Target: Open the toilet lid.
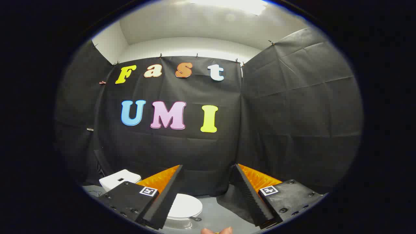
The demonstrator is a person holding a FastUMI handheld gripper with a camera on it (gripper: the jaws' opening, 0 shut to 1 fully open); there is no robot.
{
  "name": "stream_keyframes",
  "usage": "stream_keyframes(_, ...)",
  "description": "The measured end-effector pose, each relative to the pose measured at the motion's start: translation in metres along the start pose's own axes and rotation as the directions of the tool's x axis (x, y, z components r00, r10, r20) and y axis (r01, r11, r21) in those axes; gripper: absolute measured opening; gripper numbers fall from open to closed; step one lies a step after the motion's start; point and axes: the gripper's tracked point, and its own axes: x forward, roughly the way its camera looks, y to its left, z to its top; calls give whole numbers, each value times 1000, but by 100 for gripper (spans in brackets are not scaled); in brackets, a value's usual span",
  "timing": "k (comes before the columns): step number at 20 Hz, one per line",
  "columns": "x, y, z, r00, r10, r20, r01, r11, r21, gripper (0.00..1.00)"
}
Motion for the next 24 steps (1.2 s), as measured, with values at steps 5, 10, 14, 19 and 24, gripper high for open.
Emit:
stream_keyframes(5, 2, -1, -3, 1000, 10, -2, -10, 1000, 10, 98)
stream_keyframes(10, 11, -6, -13, 1000, -6, -7, 6, 1000, -1, 98)
stream_keyframes(14, 15, -6, -23, 1000, -8, -19, 8, 1000, 12, 98)
stream_keyframes(19, 24, -4, -40, 1000, -7, -14, 7, 999, 38, 98)
stream_keyframes(24, 38, -12, -70, 1000, -4, 1, 4, 996, 85, 98)
